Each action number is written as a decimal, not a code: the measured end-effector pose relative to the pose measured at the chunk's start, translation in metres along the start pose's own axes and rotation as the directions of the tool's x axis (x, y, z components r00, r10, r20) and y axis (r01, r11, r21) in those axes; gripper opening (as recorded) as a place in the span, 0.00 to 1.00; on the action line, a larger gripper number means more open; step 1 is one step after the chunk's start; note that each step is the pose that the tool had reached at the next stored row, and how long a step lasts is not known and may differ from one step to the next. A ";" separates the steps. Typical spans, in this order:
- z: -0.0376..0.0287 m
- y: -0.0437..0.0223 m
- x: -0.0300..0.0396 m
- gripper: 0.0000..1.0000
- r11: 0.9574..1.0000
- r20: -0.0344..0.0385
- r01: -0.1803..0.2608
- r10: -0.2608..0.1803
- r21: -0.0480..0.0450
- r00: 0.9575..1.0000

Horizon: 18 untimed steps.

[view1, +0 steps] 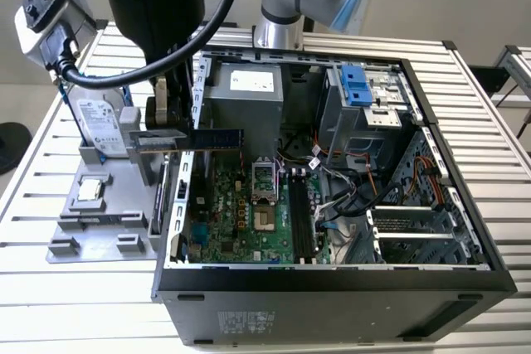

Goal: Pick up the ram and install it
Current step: 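Pick up the ram and move it above insertion slot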

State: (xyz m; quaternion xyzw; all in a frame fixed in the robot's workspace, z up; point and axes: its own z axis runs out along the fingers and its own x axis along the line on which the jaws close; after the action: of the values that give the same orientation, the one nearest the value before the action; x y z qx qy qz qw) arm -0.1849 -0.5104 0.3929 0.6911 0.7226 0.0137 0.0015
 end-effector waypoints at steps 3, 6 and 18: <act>0.0001 0.0024 -0.0001 0.00 1.000 0.000 0.000 0.000 0.000 1.000; 0.0001 0.0049 -0.0002 0.00 1.000 0.000 0.000 0.000 0.000 1.000; 0.0004 0.0147 -0.0007 0.00 1.000 0.000 0.000 0.000 0.000 1.000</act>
State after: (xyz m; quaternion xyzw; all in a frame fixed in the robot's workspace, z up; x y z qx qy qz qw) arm -0.1702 -0.5104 0.3929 0.6911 0.7226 0.0138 0.0015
